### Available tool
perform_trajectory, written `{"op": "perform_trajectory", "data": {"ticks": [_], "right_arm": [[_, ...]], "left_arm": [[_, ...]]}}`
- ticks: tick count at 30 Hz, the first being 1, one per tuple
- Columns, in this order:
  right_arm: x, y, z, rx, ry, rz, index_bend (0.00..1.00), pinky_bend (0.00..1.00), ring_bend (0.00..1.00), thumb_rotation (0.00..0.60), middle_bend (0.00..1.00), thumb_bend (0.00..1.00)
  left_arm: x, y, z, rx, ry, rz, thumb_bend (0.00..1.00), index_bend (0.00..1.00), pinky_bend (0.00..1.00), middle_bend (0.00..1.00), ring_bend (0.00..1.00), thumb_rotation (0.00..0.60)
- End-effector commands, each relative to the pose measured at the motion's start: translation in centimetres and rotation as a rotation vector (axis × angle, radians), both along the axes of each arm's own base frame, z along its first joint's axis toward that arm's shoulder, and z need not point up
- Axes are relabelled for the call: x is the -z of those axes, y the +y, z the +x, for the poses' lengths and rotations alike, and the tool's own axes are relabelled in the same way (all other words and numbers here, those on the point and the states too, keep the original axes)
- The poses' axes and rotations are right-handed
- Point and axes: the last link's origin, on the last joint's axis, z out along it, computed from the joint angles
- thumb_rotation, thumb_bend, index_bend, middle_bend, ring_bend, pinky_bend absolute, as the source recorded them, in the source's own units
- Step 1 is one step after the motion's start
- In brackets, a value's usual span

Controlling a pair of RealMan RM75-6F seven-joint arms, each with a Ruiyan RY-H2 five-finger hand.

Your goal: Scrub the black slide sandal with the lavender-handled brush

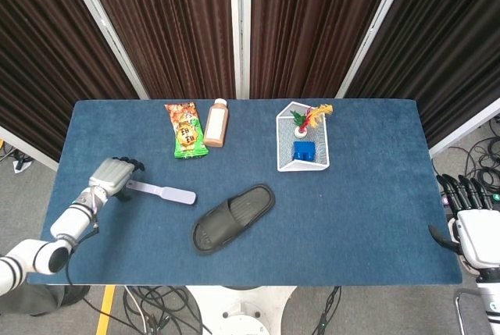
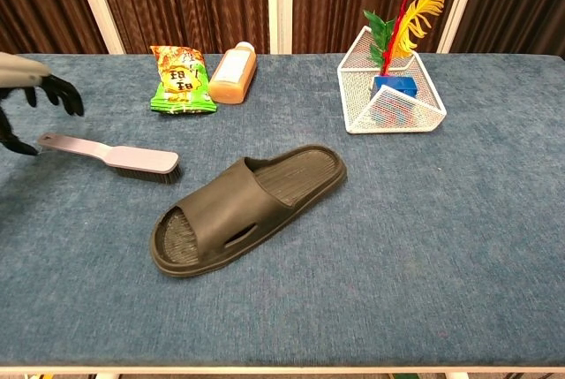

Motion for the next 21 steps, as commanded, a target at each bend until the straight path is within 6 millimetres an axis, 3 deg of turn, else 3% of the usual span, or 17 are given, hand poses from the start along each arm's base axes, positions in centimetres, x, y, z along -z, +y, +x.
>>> {"op": "perform_trajectory", "data": {"ticks": [1,9,21], "right_arm": [[0.0,0.0,-0.2,0.006,-0.001,0.003,0.0,0.01,0.0,0.6,0.08,0.17],[0.2,0.0,-0.7,0.021,-0.007,0.008,0.0,0.01,0.0,0.6,0.08,0.17],[0.2,0.1,-1.0,0.036,-0.01,0.011,0.0,0.01,0.0,0.6,0.08,0.17]], "left_arm": [[1.1,0.3,0.3,0.002,0.024,-0.03,0.24,0.34,0.3,0.38,0.25,0.6],[2.2,0.2,0.1,-0.031,0.062,-0.065,0.24,0.43,0.35,0.47,0.36,0.6],[3.3,-0.1,0.5,-0.052,0.063,-0.087,0.24,0.47,0.37,0.51,0.39,0.6]]}}
